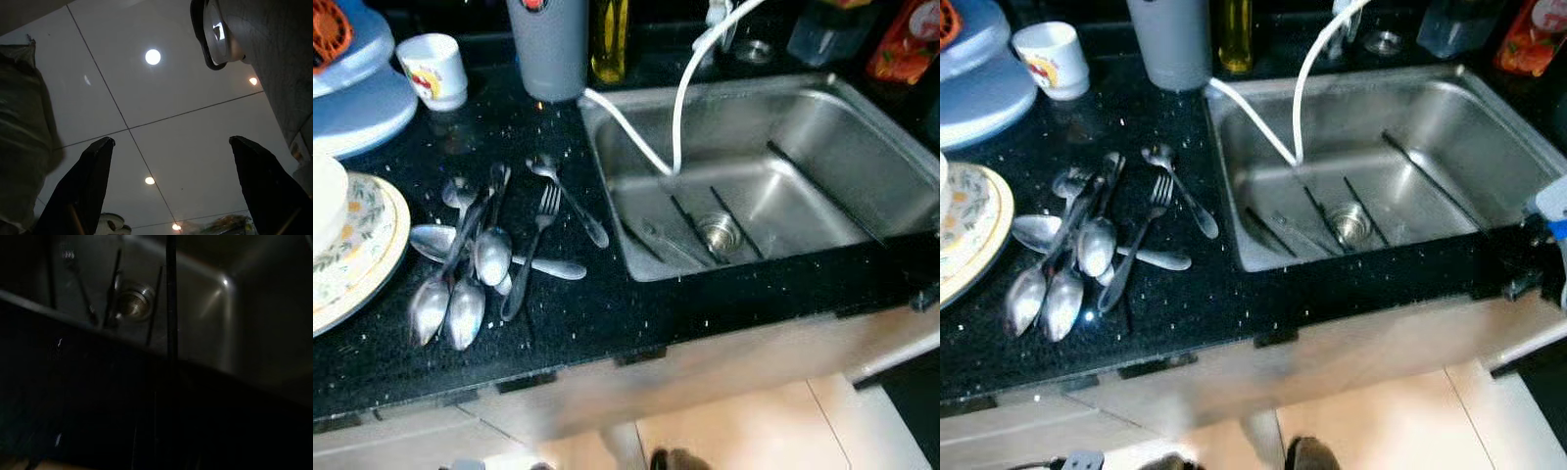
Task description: Kitchen organization
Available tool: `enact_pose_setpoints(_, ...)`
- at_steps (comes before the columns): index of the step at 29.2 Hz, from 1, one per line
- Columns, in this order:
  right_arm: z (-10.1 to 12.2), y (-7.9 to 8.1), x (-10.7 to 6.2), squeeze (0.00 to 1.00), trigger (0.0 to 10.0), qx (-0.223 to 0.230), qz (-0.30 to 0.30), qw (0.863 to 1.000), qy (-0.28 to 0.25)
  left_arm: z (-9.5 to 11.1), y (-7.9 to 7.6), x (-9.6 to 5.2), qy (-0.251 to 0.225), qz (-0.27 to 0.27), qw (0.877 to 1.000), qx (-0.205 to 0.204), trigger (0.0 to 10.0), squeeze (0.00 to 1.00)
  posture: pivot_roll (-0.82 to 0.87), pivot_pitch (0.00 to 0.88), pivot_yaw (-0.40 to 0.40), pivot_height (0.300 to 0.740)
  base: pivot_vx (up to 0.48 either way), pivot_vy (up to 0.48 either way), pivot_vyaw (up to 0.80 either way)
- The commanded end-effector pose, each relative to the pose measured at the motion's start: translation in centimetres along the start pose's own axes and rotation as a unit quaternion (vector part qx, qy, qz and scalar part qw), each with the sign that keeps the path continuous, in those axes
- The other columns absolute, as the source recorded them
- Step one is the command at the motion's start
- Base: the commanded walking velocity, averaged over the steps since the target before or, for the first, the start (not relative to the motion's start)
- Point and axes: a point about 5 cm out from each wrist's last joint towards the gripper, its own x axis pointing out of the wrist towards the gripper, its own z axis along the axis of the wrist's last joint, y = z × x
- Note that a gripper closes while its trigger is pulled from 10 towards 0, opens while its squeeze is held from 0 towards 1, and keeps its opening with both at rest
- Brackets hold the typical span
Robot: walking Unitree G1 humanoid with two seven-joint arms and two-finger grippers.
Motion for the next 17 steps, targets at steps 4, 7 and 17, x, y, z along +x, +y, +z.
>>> enact_pose_setpoints(4,0.5,1.3,1.9,0.0,10.0,0.016,0.006,0.999,-0.043,-1.6,-1.1,0.0,0.027,-0.027,0.999,0.008,10.0,0.0,-0.05,0.288,0.014,0.74,0.0,0.0,0.0)
enact_pose_setpoints(7,1.6,1.5,3.3,0.0,10.0,0.018,-0.016,0.997,-0.067,-1.5,-1.2,0.0,0.026,-0.03,0.999,0.009,10.0,0.0,-0.05,0.3,0.012,0.74,0.0,0.0,0.0)
enact_pose_setpoints(17,5.5,-1.6,5.5,0.0,10.0,-0.078,-0.117,0.988,-0.07,-2.1,-1.7,0.0,0.032,-0.042,0.999,0.005,10.0,0.0,-0.05,0.32,-0.001,0.74,0.0,0.0,0.0)
